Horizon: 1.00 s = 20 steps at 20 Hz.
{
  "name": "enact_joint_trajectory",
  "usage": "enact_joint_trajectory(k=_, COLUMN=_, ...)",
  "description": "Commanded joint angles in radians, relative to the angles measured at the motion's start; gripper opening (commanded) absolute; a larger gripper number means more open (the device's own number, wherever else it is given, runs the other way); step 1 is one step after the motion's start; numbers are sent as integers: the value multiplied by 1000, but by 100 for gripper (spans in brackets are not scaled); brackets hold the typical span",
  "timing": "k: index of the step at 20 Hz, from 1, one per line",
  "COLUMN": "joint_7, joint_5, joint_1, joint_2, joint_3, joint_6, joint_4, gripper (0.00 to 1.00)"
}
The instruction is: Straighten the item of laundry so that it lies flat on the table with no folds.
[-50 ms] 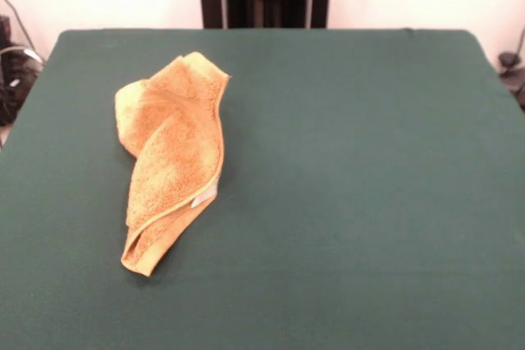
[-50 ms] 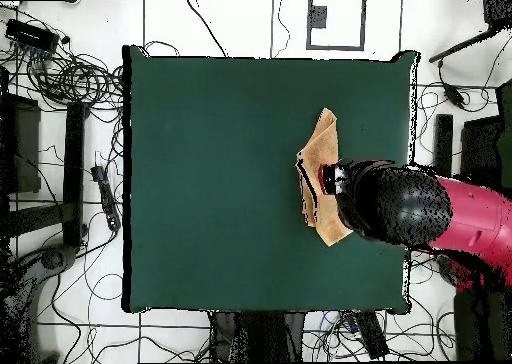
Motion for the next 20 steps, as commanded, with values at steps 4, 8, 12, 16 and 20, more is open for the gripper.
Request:
enact_joint_trajectory(k=4, joint_7=105, joint_5=-11, joint_1=6, joint_2=97, joint_3=-23, joint_6=-147, joint_4=193, gripper=100)
enact_joint_trajectory(k=8, joint_7=117, joint_5=-16, joint_1=1, joint_2=123, joint_3=-30, joint_6=-201, joint_4=215, gripper=100)
enact_joint_trajectory(k=12, joint_7=124, joint_5=-20, joint_1=1, joint_2=142, joint_3=-38, joint_6=-240, joint_4=227, gripper=100)
enact_joint_trajectory(k=16, joint_7=126, joint_5=-19, joint_1=7, joint_2=159, joint_3=-48, joint_6=-261, joint_4=228, gripper=100)
enact_joint_trajectory(k=20, joint_7=120, joint_5=-11, joint_1=5, joint_2=173, joint_3=-41, joint_6=-276, joint_4=228, gripper=100)
